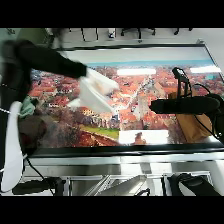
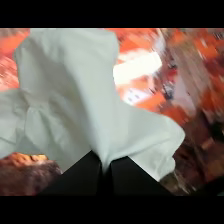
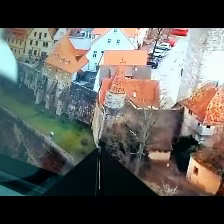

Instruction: Fold the shirts.

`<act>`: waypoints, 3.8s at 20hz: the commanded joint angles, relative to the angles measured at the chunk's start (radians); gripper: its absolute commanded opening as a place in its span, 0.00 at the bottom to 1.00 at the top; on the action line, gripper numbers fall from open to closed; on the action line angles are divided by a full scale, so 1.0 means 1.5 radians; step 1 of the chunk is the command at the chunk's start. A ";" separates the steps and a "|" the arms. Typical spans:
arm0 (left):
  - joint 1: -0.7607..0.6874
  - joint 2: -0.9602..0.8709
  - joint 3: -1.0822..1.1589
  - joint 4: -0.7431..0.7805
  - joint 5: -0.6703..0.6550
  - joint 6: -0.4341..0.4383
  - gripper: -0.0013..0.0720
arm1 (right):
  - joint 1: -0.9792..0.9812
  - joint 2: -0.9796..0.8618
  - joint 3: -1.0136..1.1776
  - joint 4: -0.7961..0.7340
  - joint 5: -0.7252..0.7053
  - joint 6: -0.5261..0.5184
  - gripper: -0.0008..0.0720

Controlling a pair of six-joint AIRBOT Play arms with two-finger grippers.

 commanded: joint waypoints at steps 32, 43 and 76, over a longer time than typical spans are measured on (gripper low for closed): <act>-0.200 0.082 -0.815 -0.417 -0.524 -0.162 0.63 | -0.140 -0.278 0.037 0.175 0.041 -0.131 0.55; 0.087 0.300 -0.824 0.007 -0.077 -0.114 0.04 | -0.141 -0.300 0.037 0.153 0.013 -0.166 0.55; 0.440 0.522 0.065 -0.158 -0.048 0.004 0.04 | -0.166 -0.009 0.739 0.247 -0.045 -0.202 0.03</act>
